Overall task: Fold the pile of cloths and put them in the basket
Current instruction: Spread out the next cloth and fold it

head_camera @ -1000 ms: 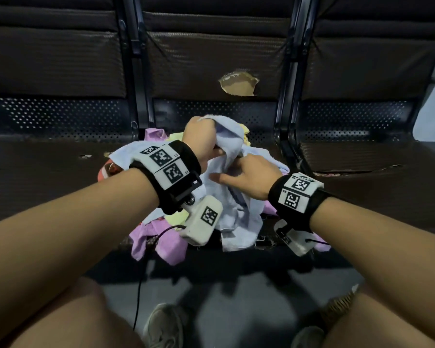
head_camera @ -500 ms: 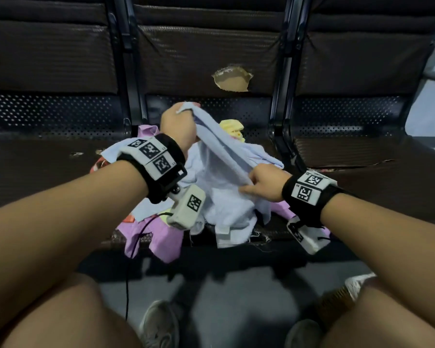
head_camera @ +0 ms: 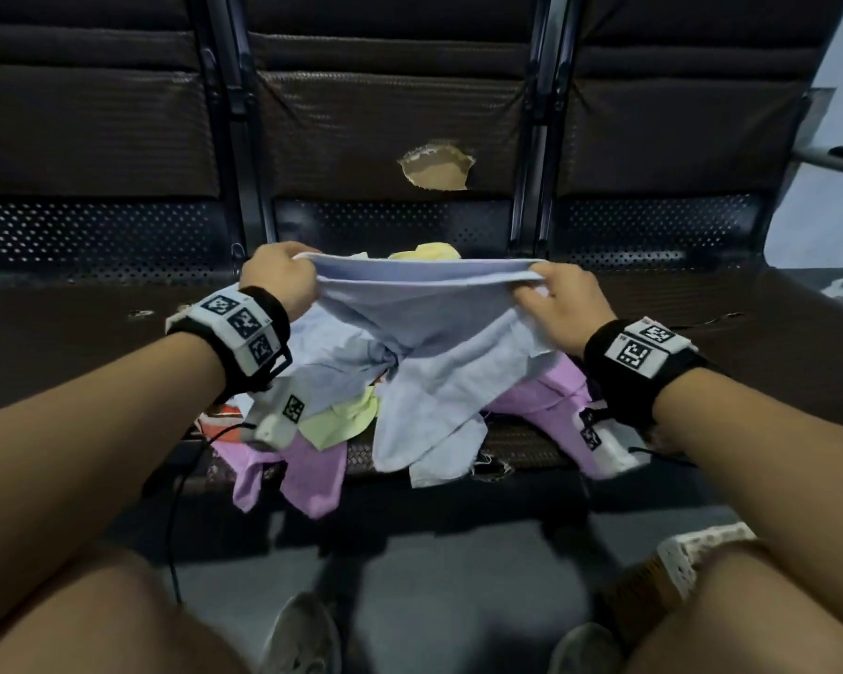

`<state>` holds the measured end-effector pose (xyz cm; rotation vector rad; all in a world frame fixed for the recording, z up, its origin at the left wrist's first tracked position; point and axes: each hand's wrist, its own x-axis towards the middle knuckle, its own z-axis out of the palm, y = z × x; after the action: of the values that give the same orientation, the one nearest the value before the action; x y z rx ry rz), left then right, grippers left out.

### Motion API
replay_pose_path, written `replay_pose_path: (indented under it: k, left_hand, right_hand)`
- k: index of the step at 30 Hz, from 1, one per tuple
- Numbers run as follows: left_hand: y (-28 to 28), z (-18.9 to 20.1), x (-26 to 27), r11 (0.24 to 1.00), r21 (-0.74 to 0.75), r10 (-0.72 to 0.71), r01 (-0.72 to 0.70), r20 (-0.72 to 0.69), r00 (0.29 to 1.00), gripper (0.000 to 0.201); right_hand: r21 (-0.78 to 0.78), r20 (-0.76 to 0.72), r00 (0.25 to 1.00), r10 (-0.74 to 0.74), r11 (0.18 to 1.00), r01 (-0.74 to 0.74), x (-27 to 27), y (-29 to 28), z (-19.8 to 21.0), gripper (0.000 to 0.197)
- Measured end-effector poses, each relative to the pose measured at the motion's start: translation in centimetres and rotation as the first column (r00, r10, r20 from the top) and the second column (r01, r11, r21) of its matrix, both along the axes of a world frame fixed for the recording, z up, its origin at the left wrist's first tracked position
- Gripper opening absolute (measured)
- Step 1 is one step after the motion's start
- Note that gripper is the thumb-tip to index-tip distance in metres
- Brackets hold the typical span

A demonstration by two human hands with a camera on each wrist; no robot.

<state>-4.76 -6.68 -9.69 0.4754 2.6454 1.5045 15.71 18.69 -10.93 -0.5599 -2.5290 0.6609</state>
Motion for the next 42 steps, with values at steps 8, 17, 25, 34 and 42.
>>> replay_pose_path:
  k: [8,17,25,34,42]
  left_hand:
    - [-1.7,0.3,0.0,0.900,0.321,-0.367,0.294,0.197,0.909,0.009]
    - [-1.3,1.3,1.0,0.958,-0.197,-0.272,0.207,-0.404,0.873,0.033]
    - [1.8,7.4,0.9,0.949,0.273,-0.015,0.159,-0.466,0.885,0.054]
    - [4.1,12.4,-0.3,0.895,0.437,0.130,-0.093,-0.055,0.990,0.053]
    - [8.8,11.9,8.6,0.794,0.510,-0.276,0.332,-0.185,0.943,0.057]
  right_hand:
    - [0.038,0.020,0.988,0.156,0.987,-0.156,2.8,2.0,1.5,0.018]
    - [0.093,0.185,0.979,-0.084,0.993,0.067,2.1,0.2,4.6,0.035]
    - [0.092,-0.024,0.994,-0.104,0.990,0.106,2.1,0.8,10.7,0.041]
    - [-0.332,0.020,0.998,-0.058,0.941,0.062,1.0,0.8,14.8,0.057]
    - [-0.800,-0.141,0.987,-0.073,0.596,-0.070,-1.3,-3.1,16.1,0.028]
